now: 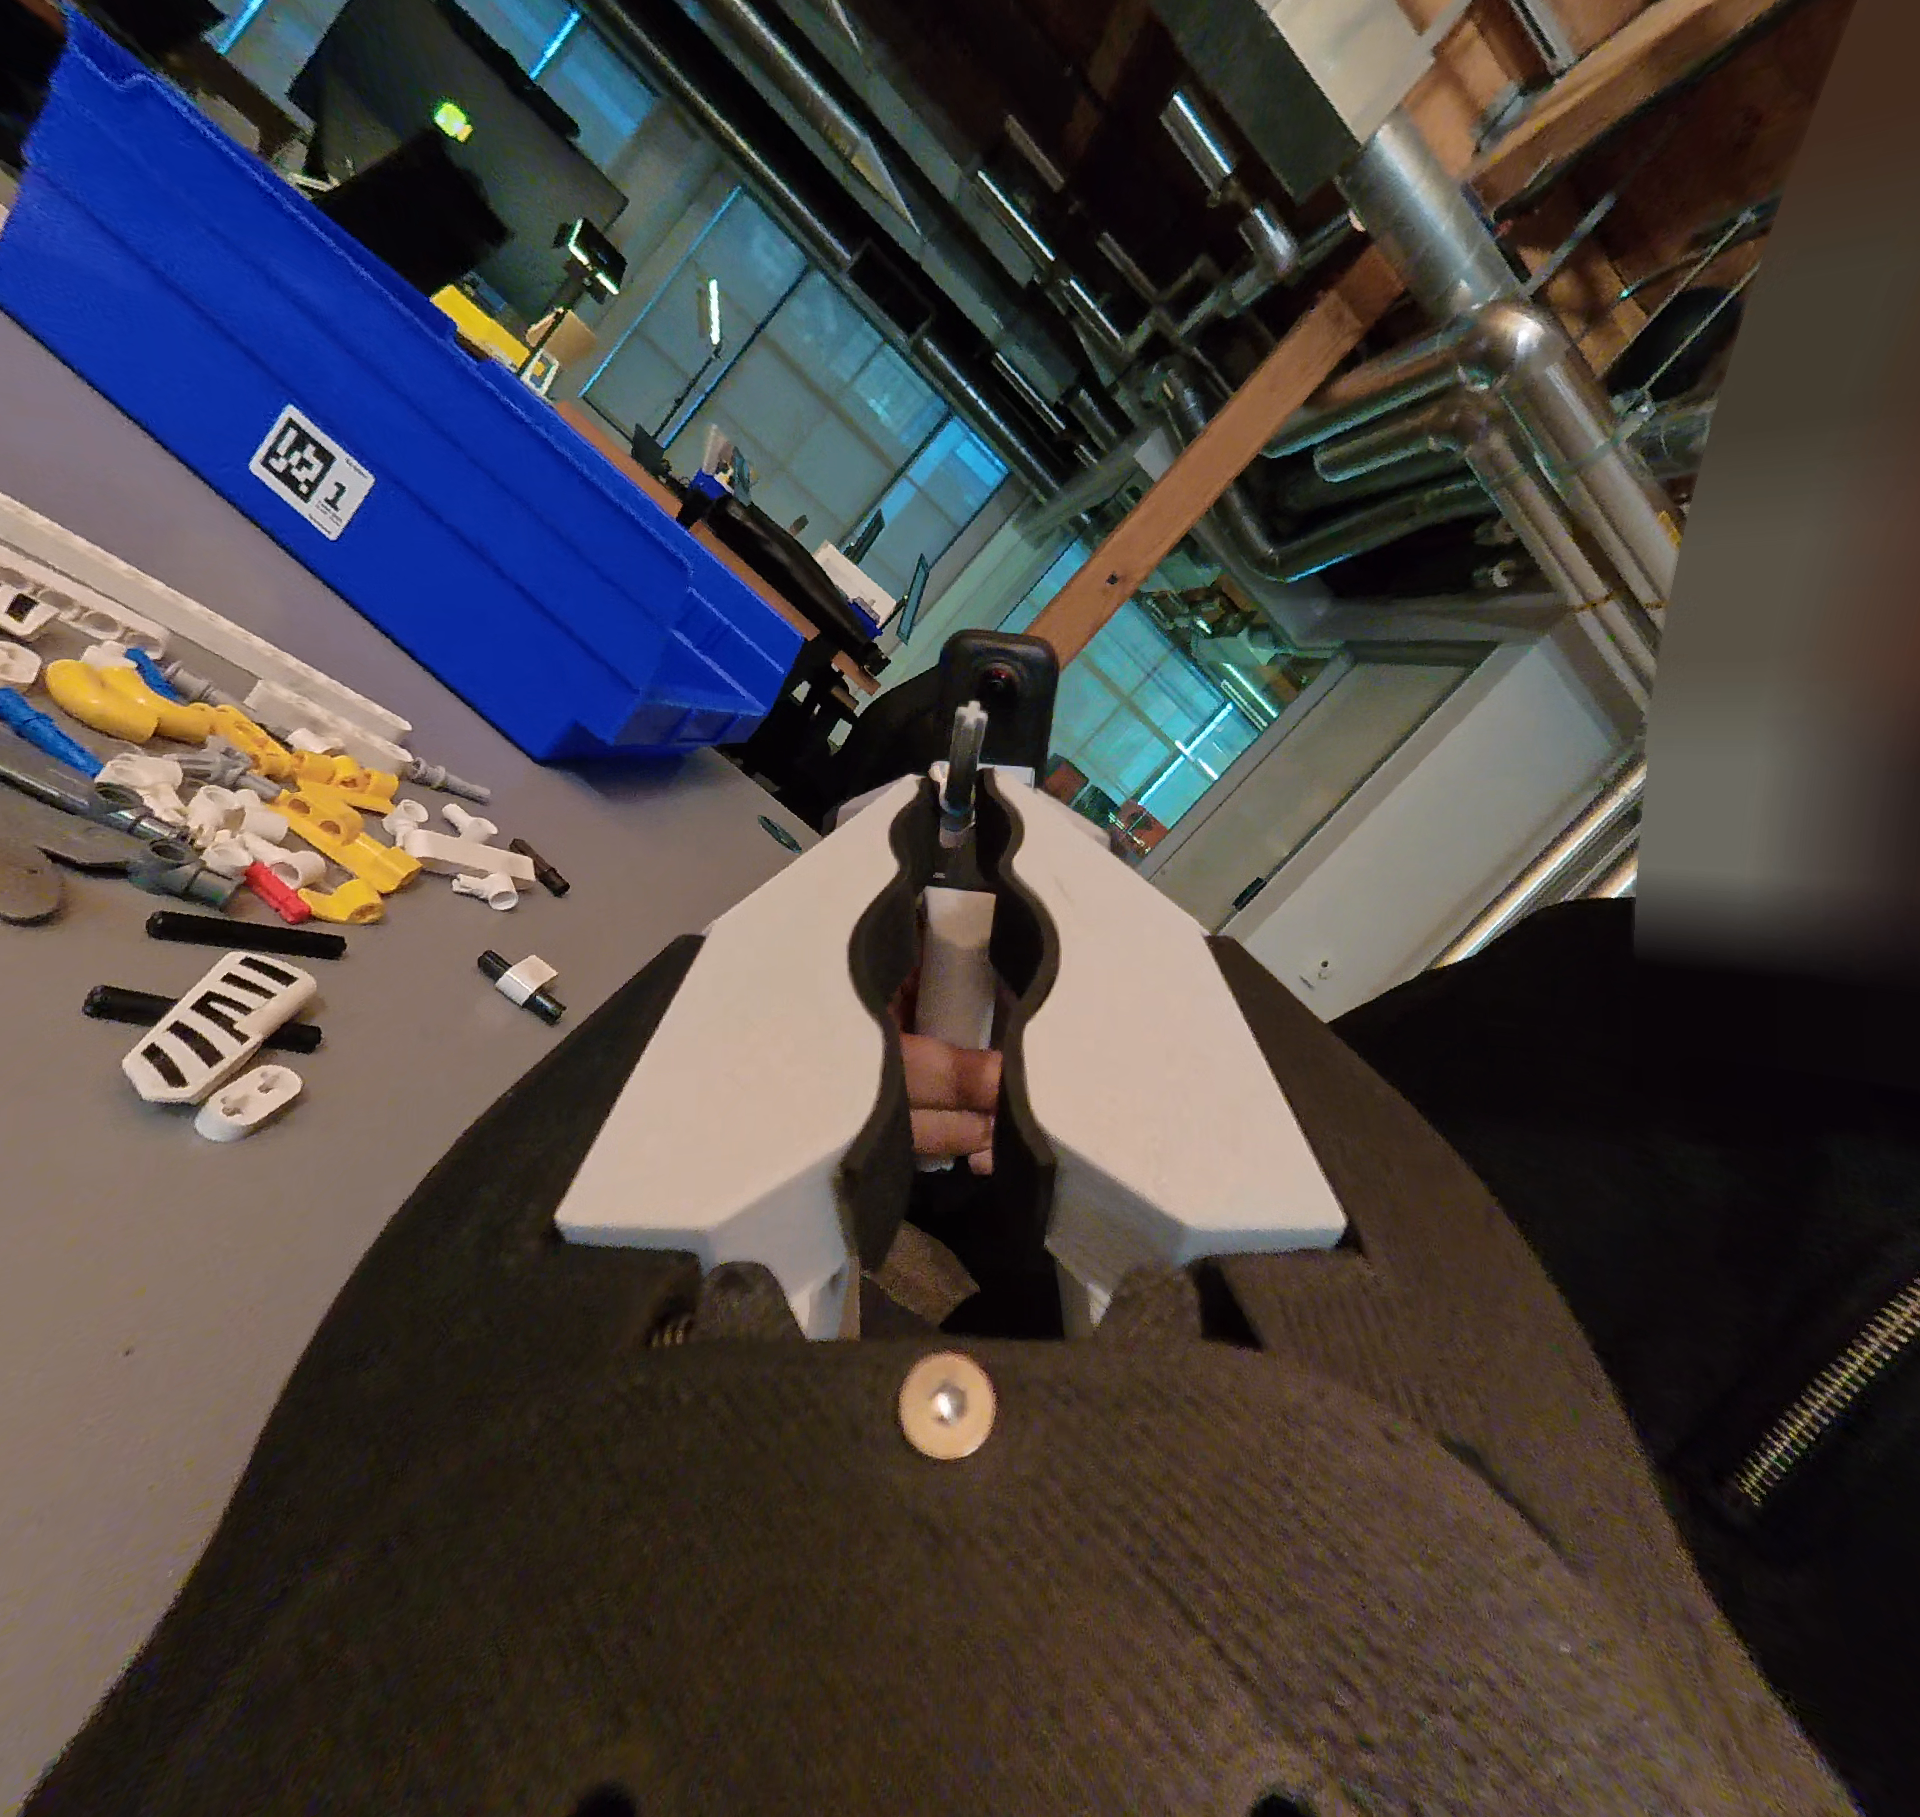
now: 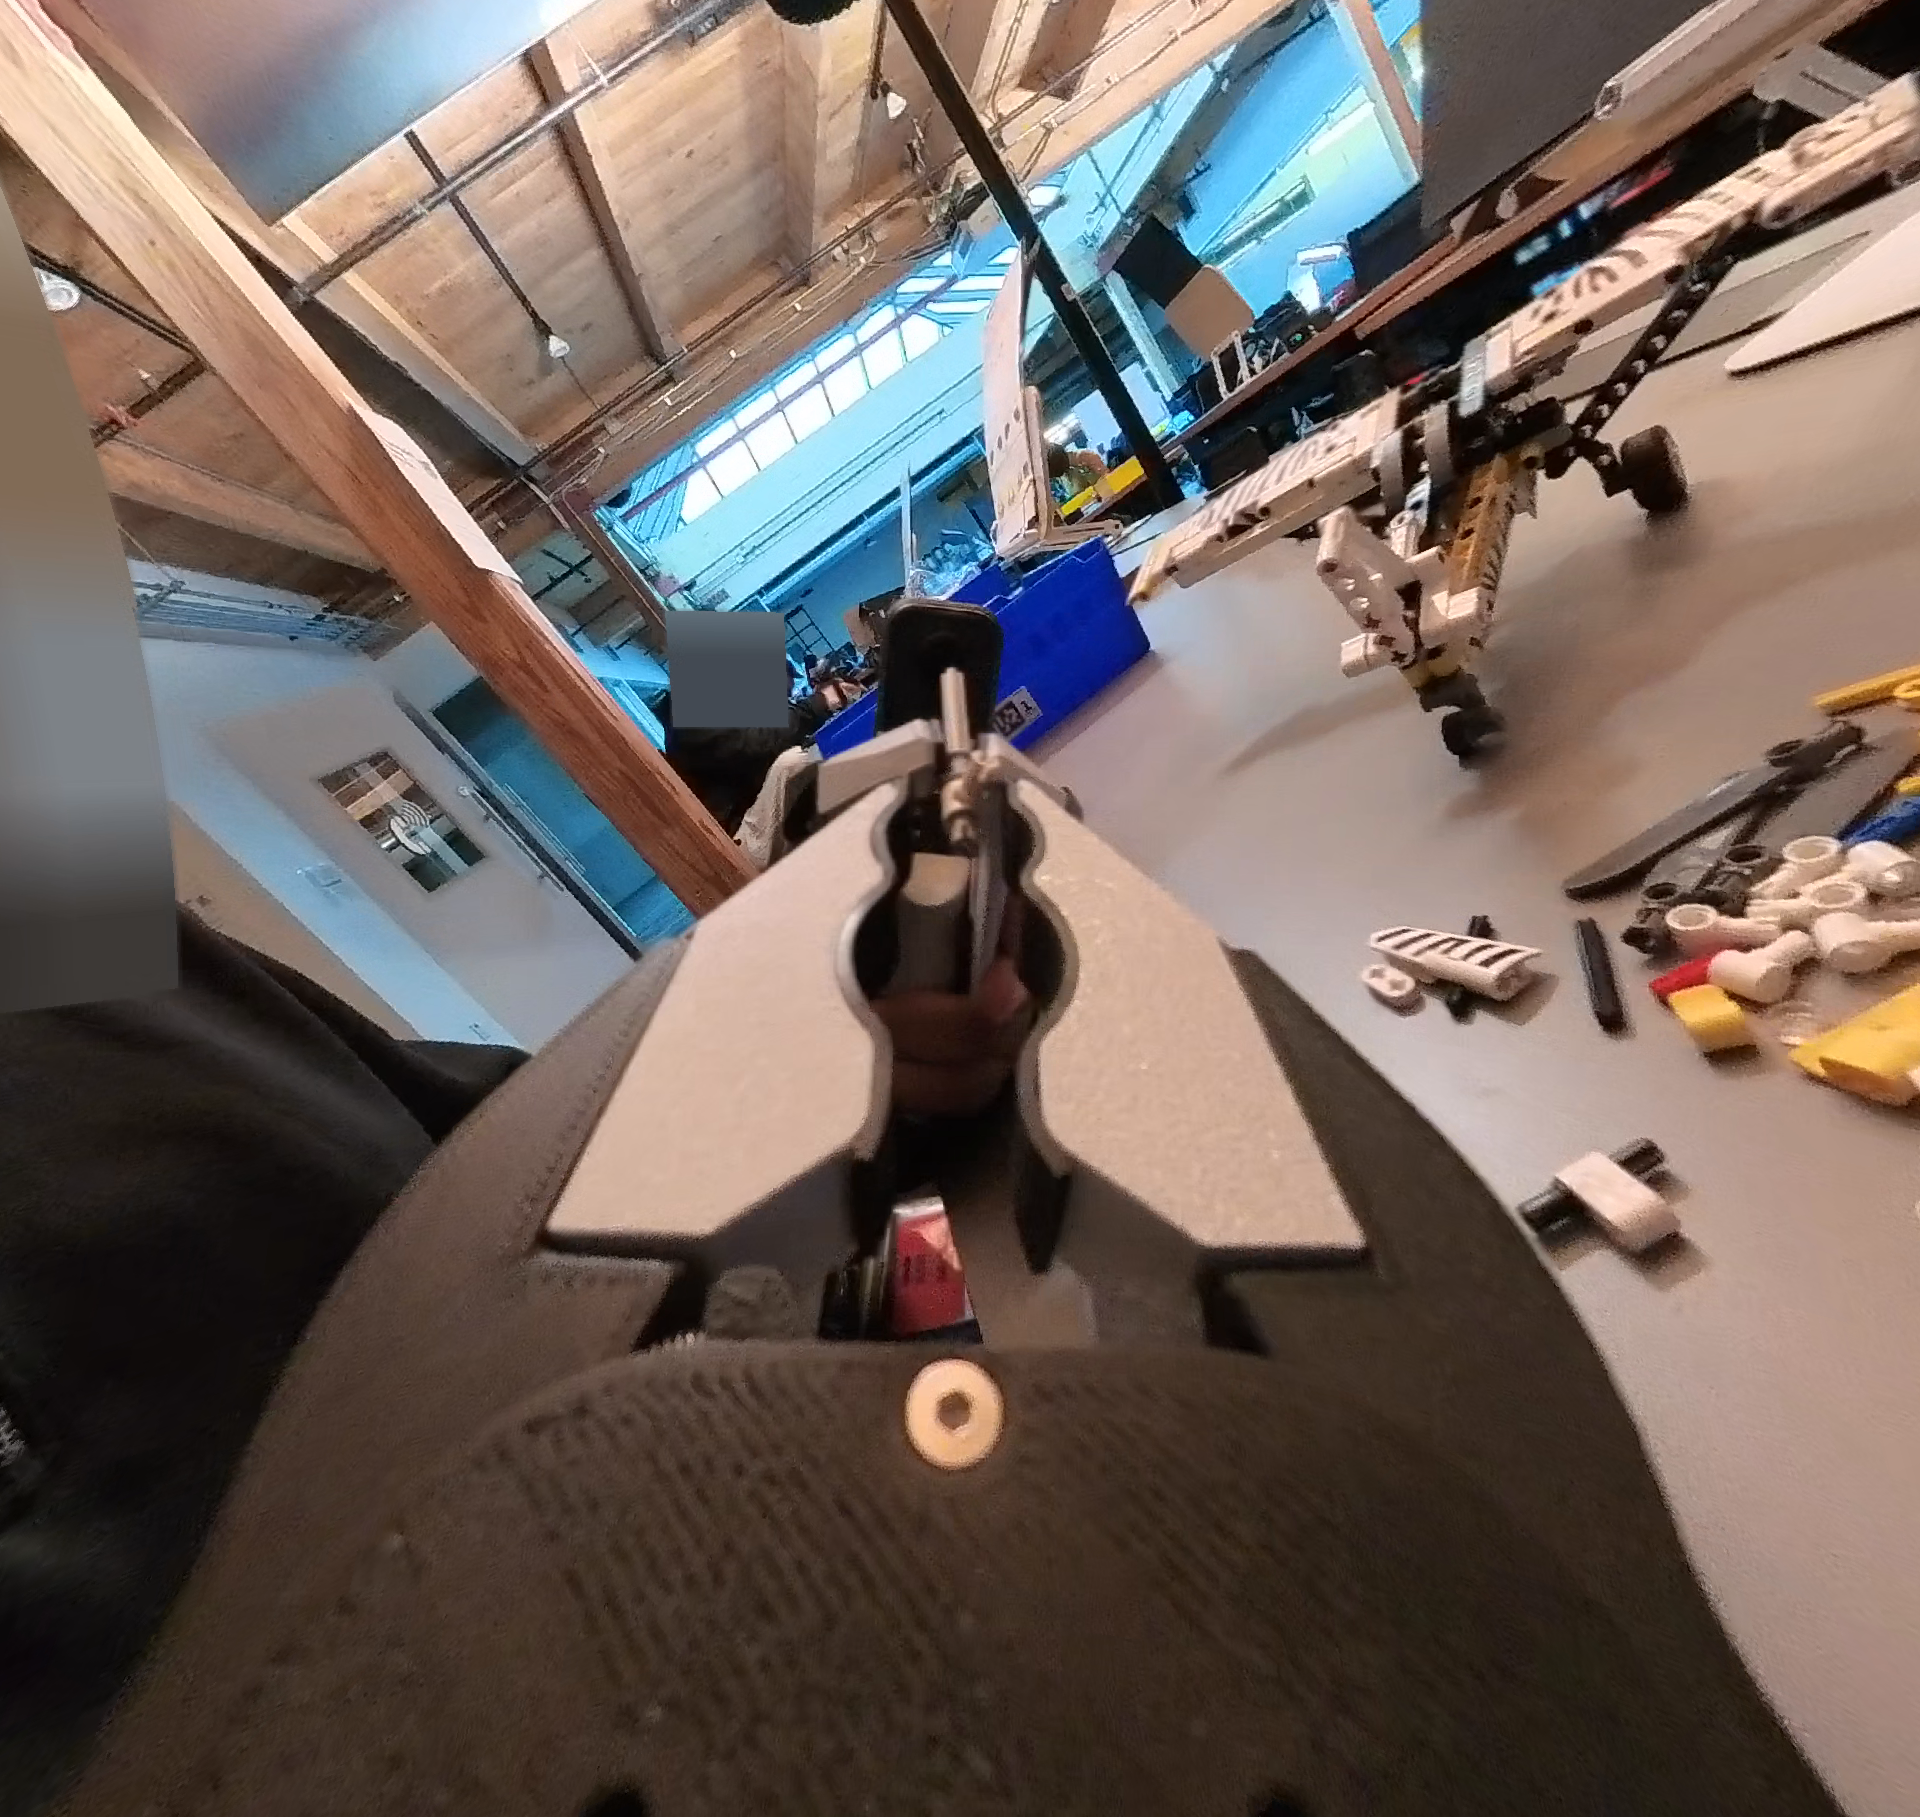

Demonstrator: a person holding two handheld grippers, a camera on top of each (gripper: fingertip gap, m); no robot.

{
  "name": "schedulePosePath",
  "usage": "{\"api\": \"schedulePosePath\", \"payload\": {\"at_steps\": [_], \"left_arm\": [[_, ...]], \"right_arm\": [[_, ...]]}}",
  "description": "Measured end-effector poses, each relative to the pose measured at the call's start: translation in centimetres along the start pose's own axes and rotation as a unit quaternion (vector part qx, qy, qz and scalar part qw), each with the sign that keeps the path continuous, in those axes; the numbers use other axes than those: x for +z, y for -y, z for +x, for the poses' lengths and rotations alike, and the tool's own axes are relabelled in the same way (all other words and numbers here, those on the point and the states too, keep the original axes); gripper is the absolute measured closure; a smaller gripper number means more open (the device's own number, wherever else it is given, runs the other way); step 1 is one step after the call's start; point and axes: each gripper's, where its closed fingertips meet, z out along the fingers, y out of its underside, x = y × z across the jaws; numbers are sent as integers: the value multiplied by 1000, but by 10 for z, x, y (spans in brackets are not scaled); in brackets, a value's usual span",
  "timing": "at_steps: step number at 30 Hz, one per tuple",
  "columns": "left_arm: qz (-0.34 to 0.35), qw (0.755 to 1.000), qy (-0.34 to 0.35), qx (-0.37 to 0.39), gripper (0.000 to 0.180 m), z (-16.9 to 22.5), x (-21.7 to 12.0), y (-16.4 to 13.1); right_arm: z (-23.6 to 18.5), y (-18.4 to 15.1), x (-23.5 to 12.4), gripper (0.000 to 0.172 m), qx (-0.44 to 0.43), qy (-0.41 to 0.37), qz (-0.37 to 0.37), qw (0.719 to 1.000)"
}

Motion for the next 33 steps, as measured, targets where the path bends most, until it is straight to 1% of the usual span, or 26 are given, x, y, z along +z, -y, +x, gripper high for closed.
{"api": "schedulePosePath", "payload": {"at_steps": [1, 5, 8, 13, 14, 15, 16, 17, 18, 19, 22, 24, 25, 28, 31, 33], "left_arm": [[1, 1000, -3, -1, 178, 1, 0, 0], [7, 1000, -5, 9, 179, 3, -1, 2], [9, 1000, -13, 17, 179, 6, -1, 2], [30, 999, -16, 26, 180, 9, -3, 7], [52, 998, -17, 24, 178, 10, -6, 13], [125, 992, -30, 6, 177, 10, -21, 35], [181, 983, -33, -25, 178, 3, -44, 55], [171, 985, -11, -7, 178, -2, -54, 58], [156, 987, 0, 28, 178, 2, -55, 58], [134, 989, 7, 54, 178, 9, -51, 55], [111, 991, 1, 76, 178, 20, -36, 47], [88, 992, 23, 88, 177, 11, -33, 37], [83, 992, 34, 88, 177, 4, -33, 34], [102, 992, 31, 60, 178, 0, -37, 38], [110, 992, 35, 44, 178, -4, -39, 41], [116, 992, 36, 39, 178, -5, -40, 42]], "right_arm": [[1, 0, 0, 164, 3, -1, -1, 1000], [-1, 0, 1, 167, 17, 18, -8, 1000], [-4, 1, 1, 168, 32, 38, -11, 999], [-7, 4, 0, 168, 26, 46, -9, 999], [-4, 10, -5, 168, 33, 43, 11, 998], [4, 21, -16, 168, 48, 37, 42, 997], [13, 29, -28, 168, 61, 27, 63, 996], [18, 34, -34, 168, 61, 20, 68, 996], [20, 33, -33, 167, 43, 5, 58, 997], [23, 28, -29, 167, 20, -17, 41, 999], [39, 17, -22, 167, -21, -97, -15, 995], [60, 17, -30, 167, -55, -170, -54, 982], [73, 17, -37, 167, -73, -211, -76, 972], [109, 11, -53, 165, -116, -309, -156, 931], [136, -2, -59, 162, -147, -372, -236, 886], [144, -13, -59, 149, -154, -387, -276, 866]]}}
